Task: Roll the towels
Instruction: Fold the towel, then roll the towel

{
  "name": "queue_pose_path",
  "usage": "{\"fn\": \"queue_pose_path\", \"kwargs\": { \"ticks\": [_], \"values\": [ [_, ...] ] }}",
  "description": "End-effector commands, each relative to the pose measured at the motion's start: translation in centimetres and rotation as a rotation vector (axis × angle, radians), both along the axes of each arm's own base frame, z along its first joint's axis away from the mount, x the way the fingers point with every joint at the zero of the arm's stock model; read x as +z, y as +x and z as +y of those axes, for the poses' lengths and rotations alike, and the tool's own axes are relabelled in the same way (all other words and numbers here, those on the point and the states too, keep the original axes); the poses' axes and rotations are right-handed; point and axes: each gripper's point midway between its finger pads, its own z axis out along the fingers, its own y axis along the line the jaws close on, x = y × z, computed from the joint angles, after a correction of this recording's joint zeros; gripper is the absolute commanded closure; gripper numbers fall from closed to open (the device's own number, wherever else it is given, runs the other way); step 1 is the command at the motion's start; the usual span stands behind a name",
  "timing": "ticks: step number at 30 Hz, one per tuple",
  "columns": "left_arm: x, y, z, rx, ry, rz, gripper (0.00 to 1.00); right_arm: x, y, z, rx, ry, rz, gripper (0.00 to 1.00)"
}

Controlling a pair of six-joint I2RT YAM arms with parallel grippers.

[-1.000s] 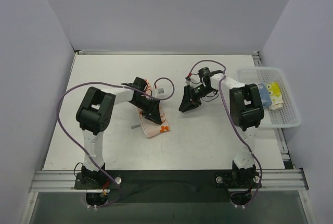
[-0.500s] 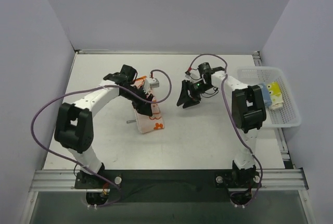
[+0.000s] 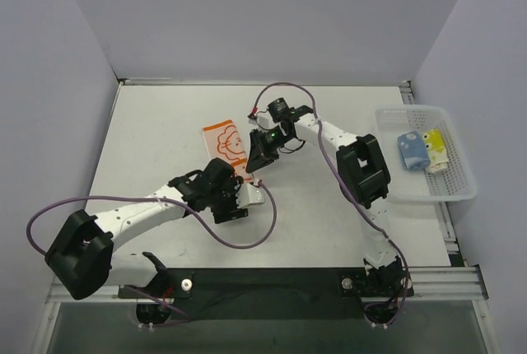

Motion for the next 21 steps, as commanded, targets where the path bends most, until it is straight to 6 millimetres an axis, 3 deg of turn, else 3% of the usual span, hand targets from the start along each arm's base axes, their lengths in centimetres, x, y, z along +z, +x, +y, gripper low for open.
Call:
{"fn": "queue_pose_path", "kwargs": {
  "ticks": [1, 5, 8, 12, 13, 16, 19, 21],
  "values": [
    [1.3, 3.1, -2.1, -0.016, -0.024, -0.198, 0.3, -1.0, -1.1, 1.5, 0.029, -0.012, 0.044, 0.96],
    [-0.7, 3.8, -2.3, -0.018, 0.023, -0.225, 0.3, -3.9, -1.4, 1.7, 0.032, -0.072, 0.066, 0.95],
    [-2.2, 4.1, -1.7, -0.009, 0.08, -0.227, 0.34, -5.1, -1.5, 1.3, 0.025, -0.103, 0.074, 0.95],
    [-4.0, 3.4, -1.0, -0.025, 0.133, -0.169, 0.52, -5.7, -2.1, 0.6, 0.018, -0.123, 0.096, 0.95],
    [-4.2, 3.1, -1.0, -0.033, 0.134, -0.153, 0.62, -6.0, -2.5, 0.4, 0.017, -0.132, 0.11, 0.95],
    [-3.9, 1.5, -1.5, -0.072, 0.112, -0.071, 0.85, -4.8, -3.0, 0.3, 0.019, -0.114, 0.108, 0.96],
    [-2.5, -0.4, -1.9, -0.124, 0.079, 0.006, 0.92, -2.4, -2.5, 0.4, 0.018, -0.077, 0.059, 0.94],
    [-1.3, -2.5, -2.3, -0.181, 0.036, 0.099, 0.95, -0.5, -1.5, 0.4, 0.008, -0.04, 0.026, 0.88]
  ]
}}
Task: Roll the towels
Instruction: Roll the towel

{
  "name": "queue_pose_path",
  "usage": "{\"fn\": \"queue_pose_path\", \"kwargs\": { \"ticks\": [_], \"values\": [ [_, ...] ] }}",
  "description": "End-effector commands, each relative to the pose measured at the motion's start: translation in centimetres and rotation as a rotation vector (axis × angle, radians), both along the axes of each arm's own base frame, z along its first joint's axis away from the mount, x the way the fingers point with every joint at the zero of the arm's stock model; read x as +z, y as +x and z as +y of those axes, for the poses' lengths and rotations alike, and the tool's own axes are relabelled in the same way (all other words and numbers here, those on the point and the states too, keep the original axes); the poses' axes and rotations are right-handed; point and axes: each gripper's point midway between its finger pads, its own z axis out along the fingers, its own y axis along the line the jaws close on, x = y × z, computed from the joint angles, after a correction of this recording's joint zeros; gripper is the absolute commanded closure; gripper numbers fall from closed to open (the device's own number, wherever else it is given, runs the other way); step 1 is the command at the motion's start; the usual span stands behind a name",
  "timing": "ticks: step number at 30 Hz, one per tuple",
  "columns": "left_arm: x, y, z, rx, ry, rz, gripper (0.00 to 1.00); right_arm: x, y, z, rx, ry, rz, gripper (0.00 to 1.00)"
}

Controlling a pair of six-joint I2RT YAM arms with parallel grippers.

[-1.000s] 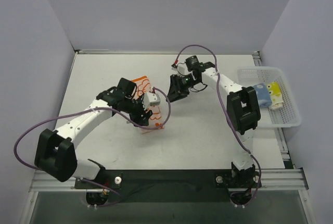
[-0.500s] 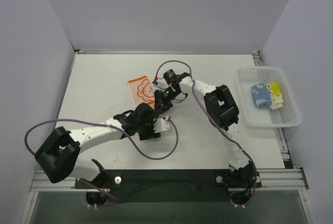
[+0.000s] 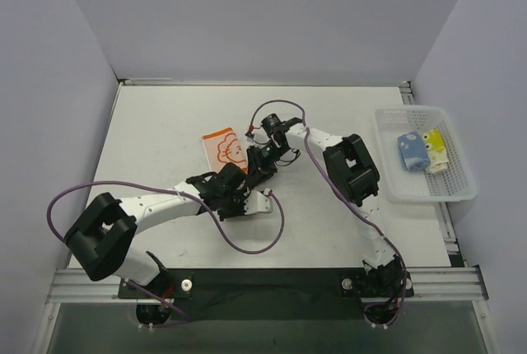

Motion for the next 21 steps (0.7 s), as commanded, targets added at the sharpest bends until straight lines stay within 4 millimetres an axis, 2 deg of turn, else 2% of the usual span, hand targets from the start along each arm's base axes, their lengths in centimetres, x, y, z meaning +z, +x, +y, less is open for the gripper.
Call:
{"fn": "queue_pose_path", "kwargs": {
  "ticks": [1, 2, 5, 10, 11, 12, 13, 15, 16, 17, 19, 21],
  "values": [
    [2.7, -3.9, -1.0, -0.093, -0.081, 0.174, 0.96, 7.3, 1.7, 0.2, -0.011, 0.104, -0.127, 0.82],
    [3.1, -5.4, -1.0, -0.11, -0.097, 0.244, 0.96, 8.2, 2.2, 0.4, -0.009, 0.12, -0.153, 0.8],
    [4.6, -7.3, -1.5, -0.126, -0.142, 0.343, 0.92, 8.8, 2.8, 0.4, 0.002, 0.133, -0.186, 0.78],
    [6.4, -7.6, -1.7, -0.101, -0.191, 0.465, 0.86, 6.7, 2.1, 0.1, 0.011, 0.108, -0.142, 0.78],
    [6.7, -6.6, -1.3, -0.053, -0.216, 0.487, 0.85, 6.6, 2.0, -0.1, 0.011, 0.103, -0.139, 0.78],
    [6.7, -6.5, -1.5, -0.036, -0.24, 0.544, 0.84, 6.5, 1.9, -0.3, 0.011, 0.101, -0.138, 0.78],
    [7.6, -5.4, -1.8, -0.018, -0.272, 0.553, 0.83, 6.9, 2.1, -0.7, 0.006, 0.106, -0.146, 0.77],
    [7.1, -4.0, -0.9, 0.055, -0.285, 0.622, 0.8, 7.3, 2.3, -1.1, 0.002, 0.114, -0.155, 0.75],
    [7.4, -3.6, -1.1, 0.062, -0.311, 0.655, 0.79, 7.7, 2.4, -1.4, -0.004, 0.117, -0.158, 0.69],
    [7.8, -2.4, -0.8, 0.087, -0.325, 0.661, 0.78, 7.9, 2.7, -1.8, -0.015, 0.122, -0.16, 0.66],
    [7.2, -1.8, -0.8, 0.119, -0.332, 0.737, 0.76, 8.3, 2.8, -2.5, -0.025, 0.134, -0.153, 0.57],
    [6.8, 0.2, -0.5, 0.162, -0.356, 0.782, 0.75, 8.5, 2.9, -3.4, -0.042, 0.143, -0.137, 0.54]
  ]
}}
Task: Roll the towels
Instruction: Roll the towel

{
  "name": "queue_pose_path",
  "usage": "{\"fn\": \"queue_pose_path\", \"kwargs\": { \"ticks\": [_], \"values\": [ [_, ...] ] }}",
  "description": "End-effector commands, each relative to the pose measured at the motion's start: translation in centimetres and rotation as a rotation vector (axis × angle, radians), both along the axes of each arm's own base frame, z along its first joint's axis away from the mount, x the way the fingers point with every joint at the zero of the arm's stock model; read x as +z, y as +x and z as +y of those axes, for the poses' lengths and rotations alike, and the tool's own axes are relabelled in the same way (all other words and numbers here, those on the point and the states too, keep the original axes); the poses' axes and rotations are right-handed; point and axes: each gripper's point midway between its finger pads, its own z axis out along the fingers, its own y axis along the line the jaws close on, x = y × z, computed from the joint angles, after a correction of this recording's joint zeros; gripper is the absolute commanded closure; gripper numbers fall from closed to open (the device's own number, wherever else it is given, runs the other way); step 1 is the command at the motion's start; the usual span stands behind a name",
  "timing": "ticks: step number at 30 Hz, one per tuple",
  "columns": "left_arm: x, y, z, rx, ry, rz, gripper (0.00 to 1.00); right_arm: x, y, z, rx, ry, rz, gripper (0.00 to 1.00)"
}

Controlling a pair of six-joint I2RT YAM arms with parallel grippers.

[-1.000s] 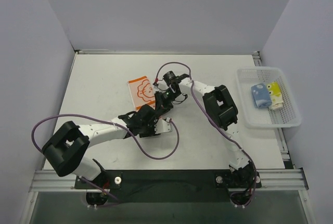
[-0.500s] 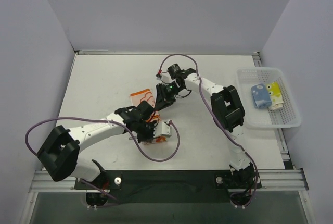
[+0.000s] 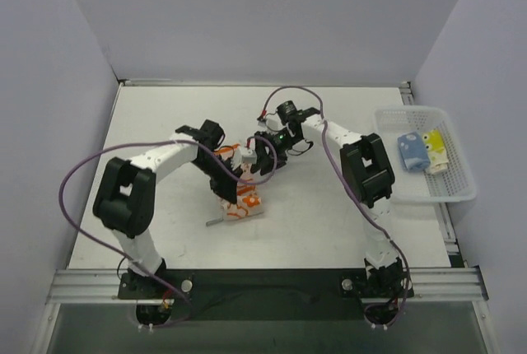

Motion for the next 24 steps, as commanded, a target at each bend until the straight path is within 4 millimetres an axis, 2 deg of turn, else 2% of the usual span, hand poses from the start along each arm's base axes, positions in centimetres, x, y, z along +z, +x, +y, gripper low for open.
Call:
{"fn": "queue_pose_path", "kwargs": {
  "ticks": [1, 2, 4, 5, 6, 10, 14, 15, 18, 19, 24],
  "values": [
    [1.4, 0.4, -0.4, 0.03, -0.104, 0.163, 0.74, 4.3, 0.0, -1.8, -0.013, 0.07, -0.026, 0.52],
    [0.7, 1.6, -0.5, 0.04, -0.105, 0.187, 0.74, 3.9, -0.3, -2.5, -0.021, 0.065, -0.009, 0.52],
    [0.2, 2.7, 0.1, 0.076, -0.113, 0.241, 0.73, 4.1, -0.8, -3.0, -0.016, 0.079, 0.002, 0.5],
    [-1.0, 3.0, 0.3, 0.088, -0.105, 0.287, 0.72, 3.8, -1.2, -3.3, -0.016, 0.08, 0.015, 0.5],
    [-0.9, 3.9, 0.5, 0.107, -0.116, 0.301, 0.71, 4.1, -1.5, -3.3, -0.004, 0.093, 0.011, 0.49],
    [-2.6, 5.4, 1.1, 0.15, -0.119, 0.359, 0.7, 4.2, -2.6, -3.1, 0.017, 0.116, 0.033, 0.5],
    [-3.9, 5.9, 1.3, 0.155, -0.099, 0.377, 0.68, 4.2, -3.9, -2.2, 0.047, 0.136, 0.056, 0.55],
    [-4.3, 5.9, 1.4, 0.156, -0.09, 0.383, 0.67, 3.9, -4.3, -2.0, 0.049, 0.136, 0.077, 0.59],
    [-4.7, 6.3, 1.5, 0.162, -0.079, 0.382, 0.63, 4.2, -5.1, -1.0, 0.036, 0.166, 0.133, 0.64],
    [-4.8, 6.4, 1.6, 0.165, -0.076, 0.381, 0.62, 3.7, -5.6, -0.9, 0.026, 0.166, 0.168, 0.64],
    [-5.0, 6.8, 1.8, 0.179, -0.072, 0.37, 0.6, 3.6, -5.6, 0.1, -0.076, 0.21, 0.274, 0.71]
  ]
}}
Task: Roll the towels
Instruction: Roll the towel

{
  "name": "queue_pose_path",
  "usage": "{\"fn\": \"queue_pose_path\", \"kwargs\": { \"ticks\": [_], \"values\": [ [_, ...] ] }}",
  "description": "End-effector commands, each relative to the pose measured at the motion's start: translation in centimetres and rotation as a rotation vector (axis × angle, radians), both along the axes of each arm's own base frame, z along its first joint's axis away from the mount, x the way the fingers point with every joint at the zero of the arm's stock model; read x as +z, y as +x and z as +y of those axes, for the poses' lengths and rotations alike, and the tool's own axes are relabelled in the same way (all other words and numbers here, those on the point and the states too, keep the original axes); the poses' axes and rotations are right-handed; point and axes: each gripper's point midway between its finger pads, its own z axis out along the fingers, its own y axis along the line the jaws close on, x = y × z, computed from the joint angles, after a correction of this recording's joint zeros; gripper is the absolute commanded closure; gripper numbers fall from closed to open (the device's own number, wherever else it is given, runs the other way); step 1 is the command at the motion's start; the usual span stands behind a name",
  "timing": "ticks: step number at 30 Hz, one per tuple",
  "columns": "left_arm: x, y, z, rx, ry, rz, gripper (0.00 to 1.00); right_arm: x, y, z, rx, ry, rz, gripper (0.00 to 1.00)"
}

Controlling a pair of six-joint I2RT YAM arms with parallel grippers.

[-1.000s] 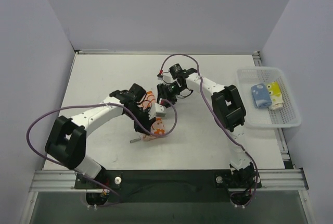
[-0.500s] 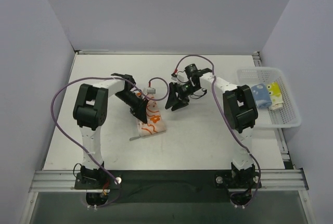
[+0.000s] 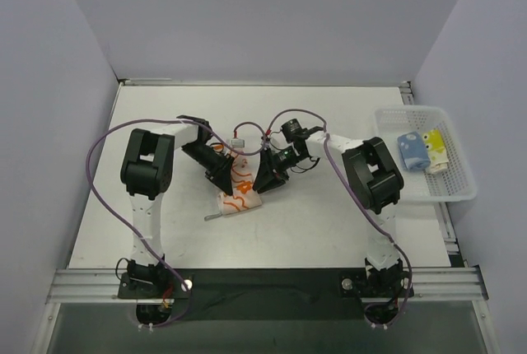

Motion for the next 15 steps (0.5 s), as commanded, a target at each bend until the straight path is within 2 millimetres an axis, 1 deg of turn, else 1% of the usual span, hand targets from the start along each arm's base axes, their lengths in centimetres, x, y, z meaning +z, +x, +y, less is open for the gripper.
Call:
{"fn": "queue_pose_path", "kwargs": {
  "ticks": [1, 2, 3, 4, 6, 7, 8, 11, 12, 14, 15],
  "values": [
    [0.1, 1.5, -0.2, 0.007, -0.025, -0.053, 0.6, 2.9, 0.9, 1.3, -0.082, 0.098, 0.047, 0.71],
    [0.2, 1.6, -0.2, 0.011, -0.024, -0.056, 0.6, 2.3, 0.4, 1.5, -0.088, 0.088, 0.075, 0.71],
    [0.2, 1.6, -0.2, 0.012, -0.024, -0.057, 0.59, 1.7, 0.4, 1.8, -0.102, 0.074, 0.1, 0.71],
    [0.2, 1.7, -0.2, 0.017, -0.02, -0.063, 0.59, 0.9, 0.4, 2.5, -0.122, 0.057, 0.131, 0.72],
    [0.2, 2.0, -0.2, 0.021, -0.015, -0.079, 0.57, 0.6, 0.7, 2.7, -0.141, 0.041, 0.136, 0.72],
    [0.2, 2.0, -0.1, 0.023, -0.01, -0.083, 0.55, -0.4, 0.4, 2.9, -0.142, 0.018, 0.155, 0.72],
    [0.1, 2.1, -0.1, 0.026, -0.004, -0.088, 0.53, -1.0, 0.6, 2.9, -0.161, -0.005, 0.163, 0.73],
    [0.7, 2.4, 0.3, 0.027, 0.016, -0.133, 0.43, -3.0, 0.1, 2.2, -0.188, -0.069, 0.21, 0.75],
    [1.4, 2.6, 0.5, 0.029, 0.02, -0.167, 0.41, -3.5, 0.0, 2.0, -0.198, -0.091, 0.212, 0.75],
    [1.8, 3.0, 1.2, 0.038, 0.049, -0.213, 0.38, -4.4, -0.6, 1.6, -0.204, -0.12, 0.241, 0.77],
    [2.8, 3.4, 1.4, 0.052, 0.053, -0.257, 0.37, -4.7, -0.7, 1.5, -0.208, -0.13, 0.243, 0.77]
  ]
}}
